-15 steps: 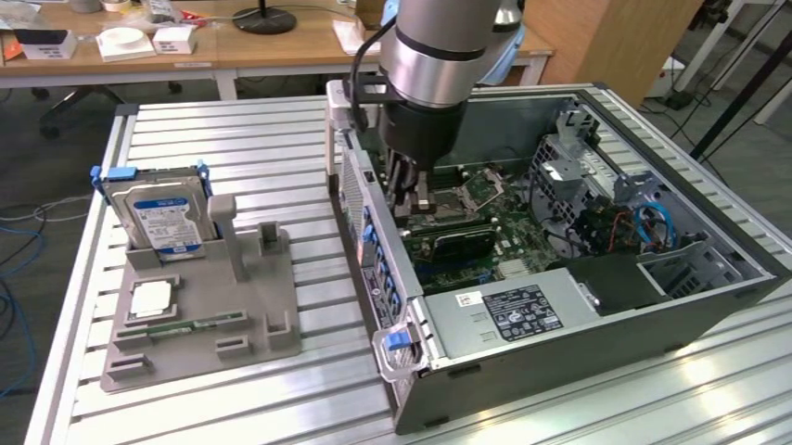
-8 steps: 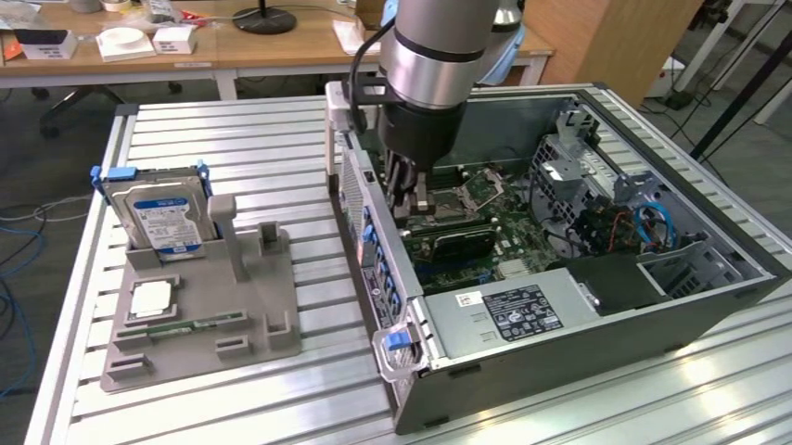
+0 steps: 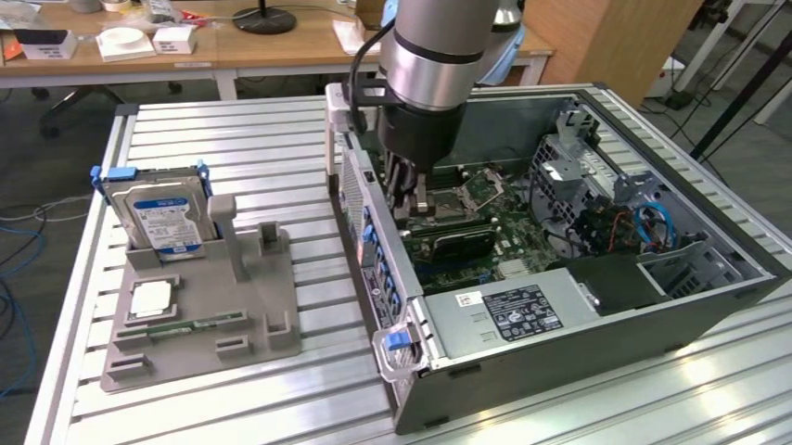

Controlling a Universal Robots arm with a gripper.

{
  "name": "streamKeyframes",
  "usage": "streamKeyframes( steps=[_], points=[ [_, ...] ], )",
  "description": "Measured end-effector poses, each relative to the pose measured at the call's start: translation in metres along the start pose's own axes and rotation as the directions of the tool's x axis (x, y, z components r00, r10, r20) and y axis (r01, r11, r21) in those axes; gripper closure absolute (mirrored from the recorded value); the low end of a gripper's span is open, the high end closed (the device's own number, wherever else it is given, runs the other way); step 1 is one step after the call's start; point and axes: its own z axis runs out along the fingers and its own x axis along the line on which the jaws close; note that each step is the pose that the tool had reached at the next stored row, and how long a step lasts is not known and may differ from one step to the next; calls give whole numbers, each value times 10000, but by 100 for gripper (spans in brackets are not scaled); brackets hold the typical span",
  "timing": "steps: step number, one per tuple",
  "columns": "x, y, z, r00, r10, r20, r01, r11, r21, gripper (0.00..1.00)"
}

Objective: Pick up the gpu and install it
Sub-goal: 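Press down on the gpu until it lock into place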

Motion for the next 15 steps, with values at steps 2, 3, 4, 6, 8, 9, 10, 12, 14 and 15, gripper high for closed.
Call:
streamKeyframes(
  steps=[2,3,4,6,8,9,10,12,14,15],
  points=[
    [1,0,11,10000,2,-19,-2,10000,3,89],
    [1,0,18,10000,2,-32,-2,10000,6,89],
    [1,-1,26,10000,3,-46,-3,10000,10,89],
    [1,-2,49,10000,4,-66,-4,10000,23,89],
    [2,-6,73,10000,1,-87,0,10000,46,89],
    [0,-9,97,10000,-3,-49,3,10000,74,89],
    [0,-8,100,10000,-1,-56,1,10000,67,89],
    [0,-9,95,10000,3,-76,-3,10000,58,89],
    [-1,-23,94,10000,8,-79,-8,10000,55,89],
    [-3,-47,92,10000,10,-84,-9,10000,52,89]
  ],
)
